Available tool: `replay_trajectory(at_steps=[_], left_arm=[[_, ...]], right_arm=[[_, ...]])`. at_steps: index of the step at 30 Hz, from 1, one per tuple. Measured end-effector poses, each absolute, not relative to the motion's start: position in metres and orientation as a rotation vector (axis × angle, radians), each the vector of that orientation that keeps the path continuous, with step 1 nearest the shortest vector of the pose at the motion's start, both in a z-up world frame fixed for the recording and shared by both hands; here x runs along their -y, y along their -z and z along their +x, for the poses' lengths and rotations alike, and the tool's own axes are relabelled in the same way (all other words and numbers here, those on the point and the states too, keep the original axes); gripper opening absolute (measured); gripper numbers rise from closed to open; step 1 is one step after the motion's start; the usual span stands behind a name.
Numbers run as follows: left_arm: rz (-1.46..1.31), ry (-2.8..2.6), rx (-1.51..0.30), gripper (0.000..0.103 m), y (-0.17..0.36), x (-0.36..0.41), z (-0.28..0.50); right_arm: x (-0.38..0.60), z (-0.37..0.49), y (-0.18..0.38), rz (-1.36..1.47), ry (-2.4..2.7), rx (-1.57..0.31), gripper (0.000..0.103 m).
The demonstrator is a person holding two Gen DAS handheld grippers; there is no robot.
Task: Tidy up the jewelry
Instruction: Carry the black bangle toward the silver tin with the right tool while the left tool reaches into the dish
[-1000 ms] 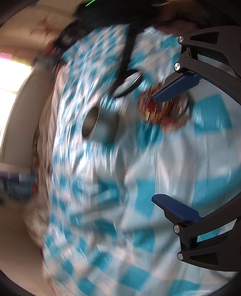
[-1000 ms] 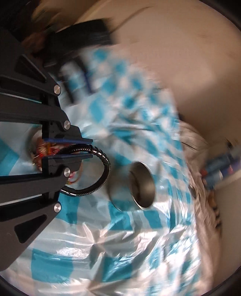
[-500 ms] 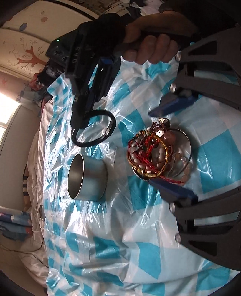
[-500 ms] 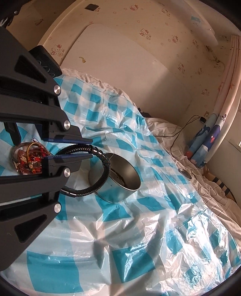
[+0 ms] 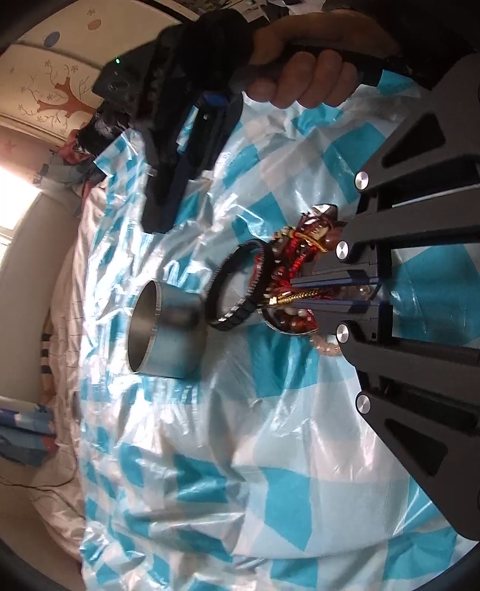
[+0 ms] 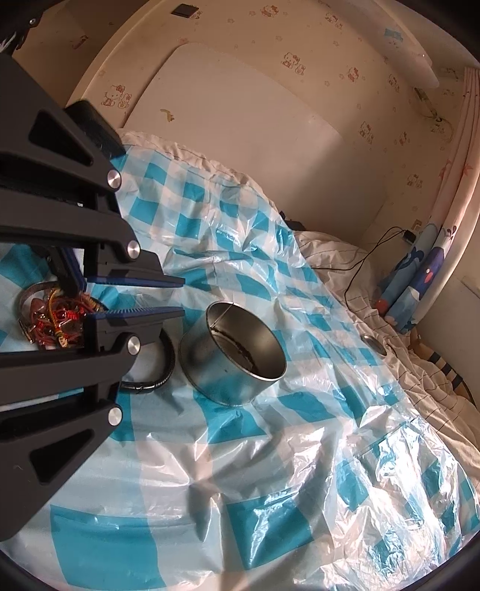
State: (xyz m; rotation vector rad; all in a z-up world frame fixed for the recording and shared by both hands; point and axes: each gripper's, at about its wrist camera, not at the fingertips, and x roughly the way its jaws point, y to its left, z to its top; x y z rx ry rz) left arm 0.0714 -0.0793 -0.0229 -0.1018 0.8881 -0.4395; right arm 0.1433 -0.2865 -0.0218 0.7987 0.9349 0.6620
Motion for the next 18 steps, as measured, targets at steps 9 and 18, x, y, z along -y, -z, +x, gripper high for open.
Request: replay_trajectory(at_steps=[9, 18], left_arm=[[-0.181, 0.429, -0.845, 0.004, 0.013, 0.06, 0.07], [-0.17, 0.431, -0.859, 0.004, 0.014, 0.062, 0.072]], right_arm=[[0.26, 0.142, 0.026, 0.421, -0.45, -1.05, 0.051], [0.224, 0.141, 0.047, 0.191, -0.426, -1.117, 0.009]])
